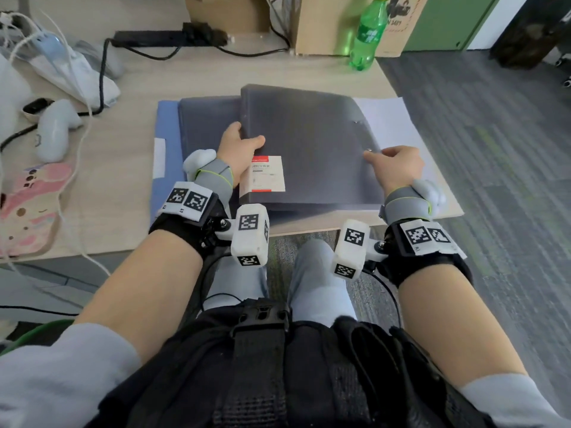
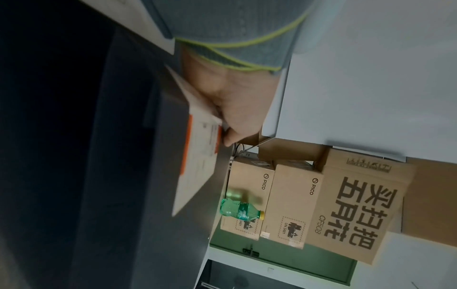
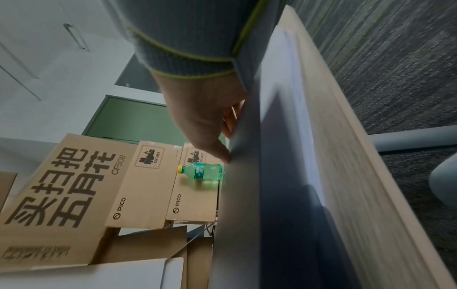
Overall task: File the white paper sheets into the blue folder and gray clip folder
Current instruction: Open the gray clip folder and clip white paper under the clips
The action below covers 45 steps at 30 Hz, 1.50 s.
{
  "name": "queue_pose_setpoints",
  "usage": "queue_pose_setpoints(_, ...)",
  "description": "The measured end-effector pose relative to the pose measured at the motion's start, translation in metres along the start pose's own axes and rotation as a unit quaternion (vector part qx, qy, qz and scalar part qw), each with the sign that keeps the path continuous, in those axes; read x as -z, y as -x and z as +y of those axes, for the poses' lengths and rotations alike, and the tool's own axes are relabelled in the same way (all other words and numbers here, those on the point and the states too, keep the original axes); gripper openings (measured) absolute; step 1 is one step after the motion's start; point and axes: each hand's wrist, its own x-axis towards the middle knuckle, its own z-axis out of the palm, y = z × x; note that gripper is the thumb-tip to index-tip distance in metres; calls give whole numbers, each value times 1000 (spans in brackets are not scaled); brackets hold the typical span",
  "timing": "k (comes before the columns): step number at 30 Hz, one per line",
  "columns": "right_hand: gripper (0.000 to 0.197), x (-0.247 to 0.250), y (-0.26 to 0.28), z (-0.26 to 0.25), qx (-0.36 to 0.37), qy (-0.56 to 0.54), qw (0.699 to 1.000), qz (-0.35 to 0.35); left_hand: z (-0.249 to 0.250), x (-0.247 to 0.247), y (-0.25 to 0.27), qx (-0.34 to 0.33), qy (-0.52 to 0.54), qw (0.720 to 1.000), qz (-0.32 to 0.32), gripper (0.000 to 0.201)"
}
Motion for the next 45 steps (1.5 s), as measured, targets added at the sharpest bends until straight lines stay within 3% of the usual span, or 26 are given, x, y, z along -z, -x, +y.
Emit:
queue_pose_setpoints(2, 31, 0, 1, 2, 7, -41, 999, 0, 0, 0, 1, -14, -10, 999, 29, 15)
queue_pose_setpoints(4, 6, 0, 4, 3, 6, -133, 991, -21, 0, 3, 1, -16, -3, 998, 58, 28)
queue_pose_setpoints(6, 8, 2, 4, 5, -20, -283, 957, -61, -3, 7, 1, -16, -5, 997, 78, 42)
queue_pose_setpoints(9, 14, 6, 9, 8, -66, -449, 879, -145, -5, 11, 1, -14, -16, 996, 89, 40)
queue_pose_setpoints(12, 19, 4, 12, 15, -89, -518, 826, -204, -4, 12, 2, -23, -25, 995, 95, 34)
queue_pose_setpoints(14, 24, -2, 12, 20, -90, -562, 790, -227, -3, 12, 2, -36, -24, 995, 92, 20)
queue_pose_setpoints(17, 31, -12, 15, 23, -78, -610, 745, -260, -4, 12, 4, -36, -26, 995, 94, 27)
queue_pose_setpoints(19, 39, -16, 19, 21, -68, -624, 734, -260, -3, 9, 6, -42, -39, 995, 82, 24)
queue_pose_setpoints(25, 25, -22, 17, -3, -41, -639, 718, -274, -3, 13, 10, -27, -75, 997, -8, 20)
queue_pose_setpoints(27, 38, -26, 21, -18, -43, -625, 729, -276, 0, 15, 15, -27, -91, 994, -49, 25)
queue_pose_setpoints(28, 45, -29, 25, -27, -47, -601, 753, -263, 2, 17, 17, -32, -104, 992, -64, 33)
queue_pose_setpoints(31, 99, -42, 23, -41, -38, -528, 806, -265, 11, 20, 26, -28, -135, 985, -105, 48)
queue_pose_setpoints(32, 85, -41, 33, -52, -11, -502, 815, -287, 13, 23, 29, -22, -123, 986, -114, 49)
queue_pose_setpoints(33, 50, -45, 42, -66, 19, -486, 829, -278, 16, 27, 33, -12, -98, 987, -123, 49)
queue_pose_setpoints(34, 14, -44, 54, -81, 37, -498, 814, -297, 20, 33, 38, -5, -67, 989, -130, 49)
queue_pose_setpoints(35, 18, -46, 63, -96, 42, -509, 799, -317, 26, 41, 43, -3, -36, 990, -133, 49)
queue_pose_setpoints(36, 32, -50, 64, -103, 66, -479, 812, -327, 32, 45, 47, -7, -8, 990, -140, 49)
queue_pose_setpoints(38, 29, -60, 83, -123, 139, -365, 858, -333, 43, 62, 56, -21, 40, 989, -138, 51)
queue_pose_setpoints(40, 48, -68, 94, -138, 181, -277, 876, -351, 55, 75, 63, -38, 70, 987, -138, 55)
queue_pose_setpoints(42, 59, -75, 112, -149, 223, -244, 871, -362, 63, 92, 71, -65, 90, 984, -136, 63)
queue_pose_setpoints(45, 52, -89, 121, -155, 234, -248, 853, -396, 70, 115, 81, -99, 96, 981, -139, 68)
